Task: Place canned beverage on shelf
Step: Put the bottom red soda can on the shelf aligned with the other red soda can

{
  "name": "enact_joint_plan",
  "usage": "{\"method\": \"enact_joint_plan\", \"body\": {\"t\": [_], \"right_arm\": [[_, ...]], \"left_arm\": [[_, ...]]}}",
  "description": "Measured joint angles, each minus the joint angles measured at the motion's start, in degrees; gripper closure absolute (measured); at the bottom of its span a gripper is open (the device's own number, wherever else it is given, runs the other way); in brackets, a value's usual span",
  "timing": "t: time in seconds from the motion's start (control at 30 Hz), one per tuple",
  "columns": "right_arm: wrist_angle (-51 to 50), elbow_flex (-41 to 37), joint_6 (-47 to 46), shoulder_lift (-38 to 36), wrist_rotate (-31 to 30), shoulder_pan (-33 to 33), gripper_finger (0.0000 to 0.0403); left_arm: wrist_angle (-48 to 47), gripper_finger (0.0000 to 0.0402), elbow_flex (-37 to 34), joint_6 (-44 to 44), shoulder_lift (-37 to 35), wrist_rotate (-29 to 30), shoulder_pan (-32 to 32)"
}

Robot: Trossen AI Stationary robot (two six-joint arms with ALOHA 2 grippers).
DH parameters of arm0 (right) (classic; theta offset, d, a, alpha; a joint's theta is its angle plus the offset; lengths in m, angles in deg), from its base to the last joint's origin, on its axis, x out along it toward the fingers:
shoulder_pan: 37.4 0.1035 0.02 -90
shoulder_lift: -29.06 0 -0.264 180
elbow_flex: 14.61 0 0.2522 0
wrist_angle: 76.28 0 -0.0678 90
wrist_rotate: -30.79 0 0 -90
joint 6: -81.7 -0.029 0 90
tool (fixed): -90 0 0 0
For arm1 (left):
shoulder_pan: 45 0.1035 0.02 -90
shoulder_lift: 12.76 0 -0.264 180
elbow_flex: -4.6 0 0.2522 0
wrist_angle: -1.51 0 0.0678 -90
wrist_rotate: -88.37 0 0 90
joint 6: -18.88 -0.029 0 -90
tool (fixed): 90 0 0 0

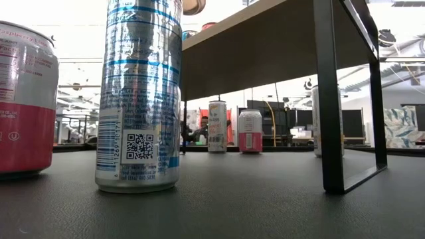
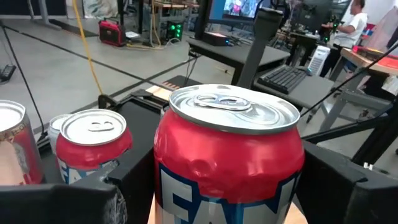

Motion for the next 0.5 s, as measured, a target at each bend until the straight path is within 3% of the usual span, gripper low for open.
{"method": "enact_joint_plan", "body": {"t": [0.33,0.5], "right_arm": [[0.02,0.0,0.91,-0.01,0.0,0.0,0.0062],[-0.42,0.0,0.8,0.0,0.07,0.0,0.0062]], "left_arm": [[1.11,0.0107,-2.03,-4.04,-0.54,3.01,0.48],[10.91,0.0107,-9.47,-5.31,-2.58,2.69,0.48]]}}
